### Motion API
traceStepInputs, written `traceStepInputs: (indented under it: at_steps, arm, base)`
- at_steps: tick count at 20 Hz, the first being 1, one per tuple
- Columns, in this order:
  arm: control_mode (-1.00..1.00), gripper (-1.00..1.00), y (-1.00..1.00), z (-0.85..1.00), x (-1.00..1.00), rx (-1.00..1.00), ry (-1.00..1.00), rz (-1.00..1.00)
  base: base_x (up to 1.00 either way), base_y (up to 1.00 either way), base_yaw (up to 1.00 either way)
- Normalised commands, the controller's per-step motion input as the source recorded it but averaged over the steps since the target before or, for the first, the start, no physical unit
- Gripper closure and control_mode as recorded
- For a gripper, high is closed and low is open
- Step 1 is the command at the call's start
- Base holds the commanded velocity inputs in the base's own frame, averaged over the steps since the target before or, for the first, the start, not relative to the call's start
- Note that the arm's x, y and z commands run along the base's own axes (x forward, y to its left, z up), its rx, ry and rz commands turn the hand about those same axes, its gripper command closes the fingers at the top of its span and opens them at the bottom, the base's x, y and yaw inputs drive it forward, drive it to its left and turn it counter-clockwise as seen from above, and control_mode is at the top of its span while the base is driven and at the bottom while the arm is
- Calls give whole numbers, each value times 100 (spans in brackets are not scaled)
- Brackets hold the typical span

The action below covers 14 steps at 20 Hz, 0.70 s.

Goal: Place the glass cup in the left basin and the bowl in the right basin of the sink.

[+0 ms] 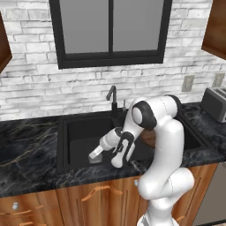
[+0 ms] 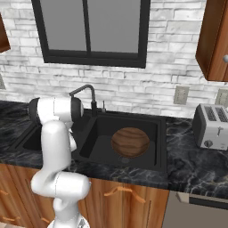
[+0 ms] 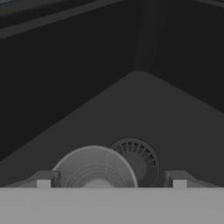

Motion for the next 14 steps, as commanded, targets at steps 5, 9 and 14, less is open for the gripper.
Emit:
traceStepInputs:
  at_steps: [5, 9, 14]
  arm:
    - [-100, -100, -8, 11, 0, -5, -4, 2]
    - [-100, -100, -2, 32, 0, -10, -3, 0]
    - [-100, -100, 0, 46, 0, -12, -2, 0]
  base:
    - [0, 0, 0]
    - [0, 0, 0]
    - [0, 0, 0]
